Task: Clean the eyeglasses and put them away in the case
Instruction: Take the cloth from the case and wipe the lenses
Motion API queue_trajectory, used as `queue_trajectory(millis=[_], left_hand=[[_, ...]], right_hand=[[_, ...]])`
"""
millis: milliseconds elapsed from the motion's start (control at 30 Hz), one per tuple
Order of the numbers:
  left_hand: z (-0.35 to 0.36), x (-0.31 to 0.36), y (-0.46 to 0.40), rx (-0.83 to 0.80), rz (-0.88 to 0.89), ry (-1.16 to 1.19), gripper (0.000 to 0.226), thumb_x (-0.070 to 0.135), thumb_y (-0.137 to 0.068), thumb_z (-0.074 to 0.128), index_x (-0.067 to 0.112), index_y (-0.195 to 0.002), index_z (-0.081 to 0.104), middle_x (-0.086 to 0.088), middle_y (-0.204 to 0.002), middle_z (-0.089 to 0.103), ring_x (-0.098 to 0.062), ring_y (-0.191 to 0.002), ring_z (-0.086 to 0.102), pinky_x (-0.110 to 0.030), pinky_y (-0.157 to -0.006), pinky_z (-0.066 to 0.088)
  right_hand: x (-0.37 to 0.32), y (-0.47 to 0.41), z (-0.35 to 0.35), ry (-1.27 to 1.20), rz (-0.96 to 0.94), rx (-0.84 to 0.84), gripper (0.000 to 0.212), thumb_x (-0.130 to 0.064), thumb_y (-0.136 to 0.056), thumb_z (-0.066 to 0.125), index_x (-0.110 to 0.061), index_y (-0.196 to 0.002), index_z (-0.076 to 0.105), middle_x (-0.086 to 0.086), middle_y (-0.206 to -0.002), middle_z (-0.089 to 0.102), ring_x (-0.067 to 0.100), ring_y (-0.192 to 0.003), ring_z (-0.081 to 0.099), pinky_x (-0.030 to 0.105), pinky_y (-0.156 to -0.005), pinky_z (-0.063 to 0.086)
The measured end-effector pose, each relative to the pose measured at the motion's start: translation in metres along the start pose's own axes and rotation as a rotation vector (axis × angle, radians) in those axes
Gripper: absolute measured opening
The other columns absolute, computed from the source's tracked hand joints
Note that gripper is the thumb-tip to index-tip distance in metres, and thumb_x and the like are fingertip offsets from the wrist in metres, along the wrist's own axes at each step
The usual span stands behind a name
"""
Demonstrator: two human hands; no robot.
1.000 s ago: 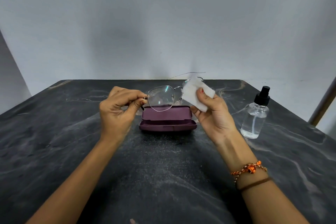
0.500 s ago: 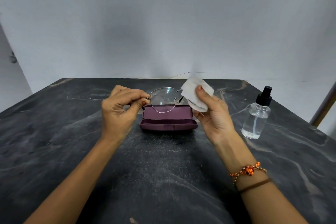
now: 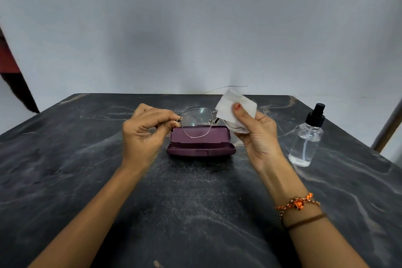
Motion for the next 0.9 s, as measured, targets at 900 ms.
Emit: queue_trajectory(millis=[900], left_hand=[[0.0005, -0.0017, 0.0029, 0.142, 0.013, -0.07, 0.023, 0.021, -0.07, 0.071, 0.012, -0.09, 0.064, 0.042, -0.081, 0.06, 0.007, -0.075, 0.053, -0.012, -0.071, 0.04]], right_hand=[[0.008, 0.0019, 0.0037, 0.03, -0.007, 0.137, 0.007, -0.006, -0.083, 0.061, -0.008, -0.089, 0.058, -0.005, -0.062, 0.072, 0.007, -0.059, 0.068, 0.019, -0.046, 0.054]])
Point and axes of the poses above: each hand's wrist, its own y-axis away from the middle knuckle, its own z-axis out of the palm, x = y × z, the point moved 1 cm from there along -y, towards the middle knuckle
